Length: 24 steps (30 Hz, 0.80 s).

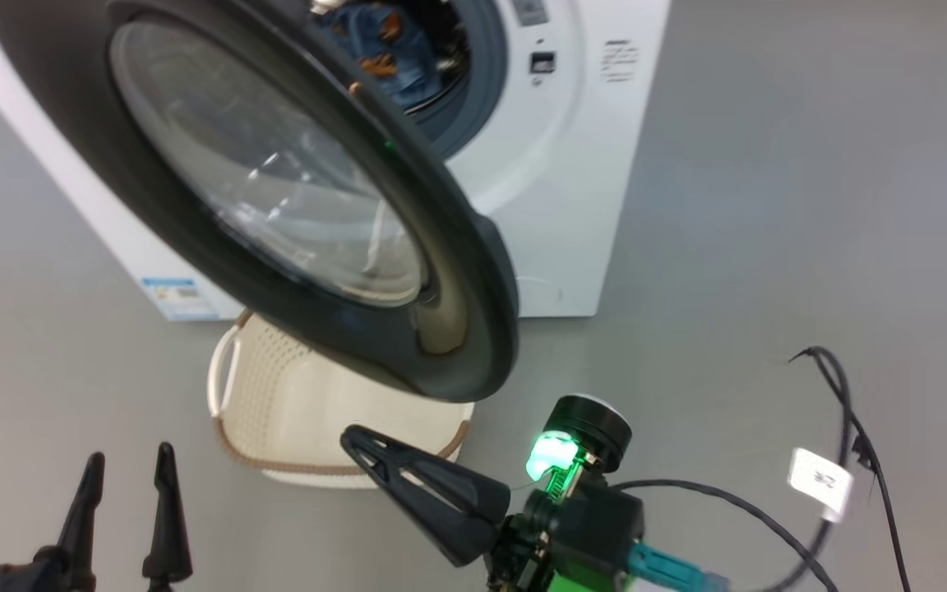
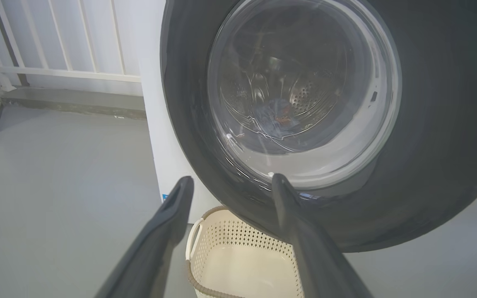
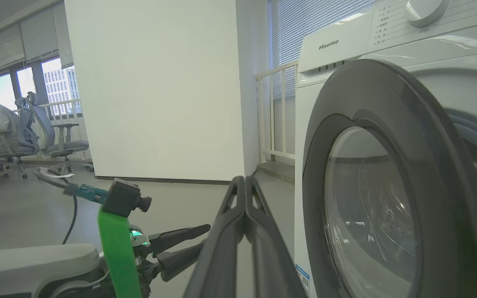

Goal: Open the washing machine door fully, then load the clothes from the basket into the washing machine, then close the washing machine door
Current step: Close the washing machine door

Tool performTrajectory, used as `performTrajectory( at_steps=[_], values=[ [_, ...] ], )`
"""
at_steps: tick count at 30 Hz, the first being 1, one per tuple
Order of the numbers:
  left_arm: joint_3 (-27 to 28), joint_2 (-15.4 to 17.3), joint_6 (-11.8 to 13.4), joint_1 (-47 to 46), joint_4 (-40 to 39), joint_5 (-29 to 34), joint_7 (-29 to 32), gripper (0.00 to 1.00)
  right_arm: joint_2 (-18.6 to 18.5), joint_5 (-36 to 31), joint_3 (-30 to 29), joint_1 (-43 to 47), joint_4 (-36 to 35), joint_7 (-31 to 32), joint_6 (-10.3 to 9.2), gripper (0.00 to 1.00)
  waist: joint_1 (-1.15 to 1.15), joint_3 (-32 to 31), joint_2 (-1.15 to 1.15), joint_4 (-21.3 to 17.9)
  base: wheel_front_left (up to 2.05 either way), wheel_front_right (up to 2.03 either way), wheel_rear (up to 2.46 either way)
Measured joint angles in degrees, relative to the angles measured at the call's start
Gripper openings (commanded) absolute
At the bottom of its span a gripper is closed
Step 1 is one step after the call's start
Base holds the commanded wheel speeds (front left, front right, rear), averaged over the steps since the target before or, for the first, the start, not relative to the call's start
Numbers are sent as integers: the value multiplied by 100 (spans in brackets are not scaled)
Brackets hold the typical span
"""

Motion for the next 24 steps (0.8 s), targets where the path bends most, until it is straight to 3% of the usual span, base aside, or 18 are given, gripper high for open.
performTrajectory(
  at_steps=[8,24],
  values=[
    [-52,-82,-24,-308,48,-36,0,100,-59,-22,-367,-71,788,-68,0,0,0,422,0,296,0,0,0],
    [-259,-121,-56,-788,120,-97,-1,100,-113,-389,-1621,-313,1619,-125,0,0,0,1199,0,654,0,0,0]
  ],
)
